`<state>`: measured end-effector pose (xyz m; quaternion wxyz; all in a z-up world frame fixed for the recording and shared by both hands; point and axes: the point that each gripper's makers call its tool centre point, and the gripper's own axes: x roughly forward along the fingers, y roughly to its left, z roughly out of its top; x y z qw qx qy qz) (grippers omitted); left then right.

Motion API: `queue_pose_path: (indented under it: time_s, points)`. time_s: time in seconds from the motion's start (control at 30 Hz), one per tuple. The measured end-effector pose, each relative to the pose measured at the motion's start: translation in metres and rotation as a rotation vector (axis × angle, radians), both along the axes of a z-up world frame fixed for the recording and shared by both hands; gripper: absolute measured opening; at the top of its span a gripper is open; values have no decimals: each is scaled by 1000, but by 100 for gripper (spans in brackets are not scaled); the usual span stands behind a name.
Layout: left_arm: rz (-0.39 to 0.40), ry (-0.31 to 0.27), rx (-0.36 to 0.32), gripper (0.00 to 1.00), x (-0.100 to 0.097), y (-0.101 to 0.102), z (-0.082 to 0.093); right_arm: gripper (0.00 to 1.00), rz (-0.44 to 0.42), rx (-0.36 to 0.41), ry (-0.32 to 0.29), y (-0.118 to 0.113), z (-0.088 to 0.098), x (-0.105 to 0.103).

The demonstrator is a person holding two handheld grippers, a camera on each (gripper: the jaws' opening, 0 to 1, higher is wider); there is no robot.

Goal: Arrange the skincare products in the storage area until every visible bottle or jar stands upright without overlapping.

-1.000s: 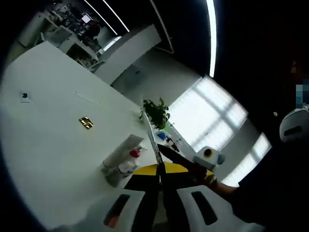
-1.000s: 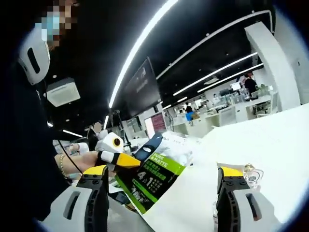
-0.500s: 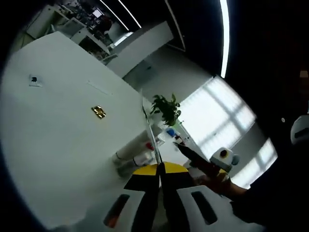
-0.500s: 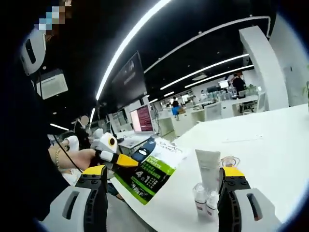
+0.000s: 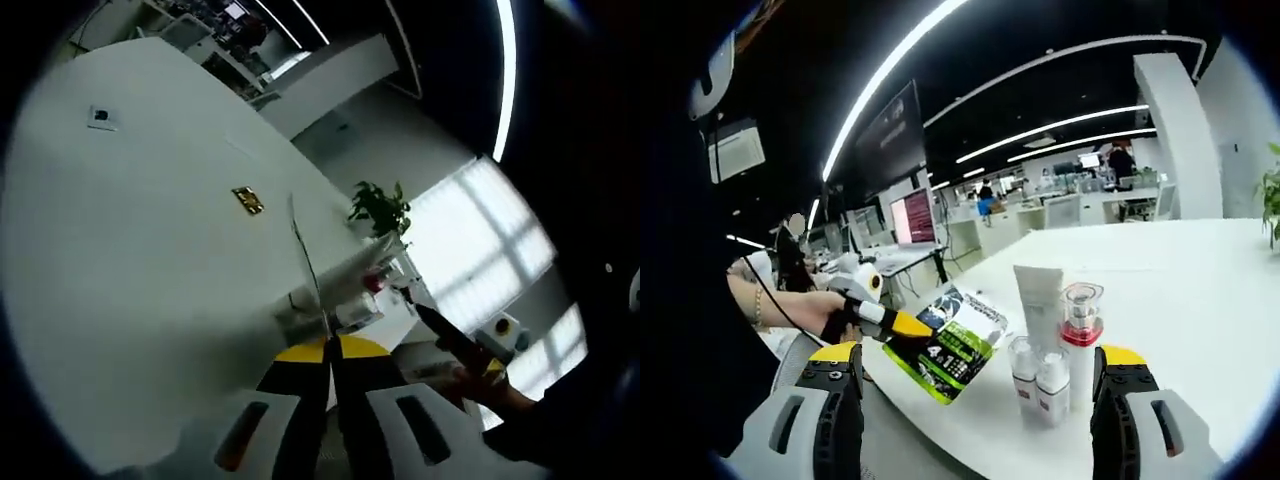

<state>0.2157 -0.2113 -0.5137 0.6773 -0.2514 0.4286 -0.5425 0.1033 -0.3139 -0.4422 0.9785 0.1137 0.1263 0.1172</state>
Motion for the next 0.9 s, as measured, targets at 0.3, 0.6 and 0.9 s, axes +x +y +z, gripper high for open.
queue_pose_path:
  time_s: [0.3,0.6,0.9]
  points:
    - [23,52,101,0,13,-12,-37,99,6,-39,11,4,-6,-1]
    - [12,62,166,0,11,-22,-56,99,-23,-22,6,-5,-8,-2]
    - [27,66,204,0,14,-19,-67,99,-17,-18,12,-4,-8,-1]
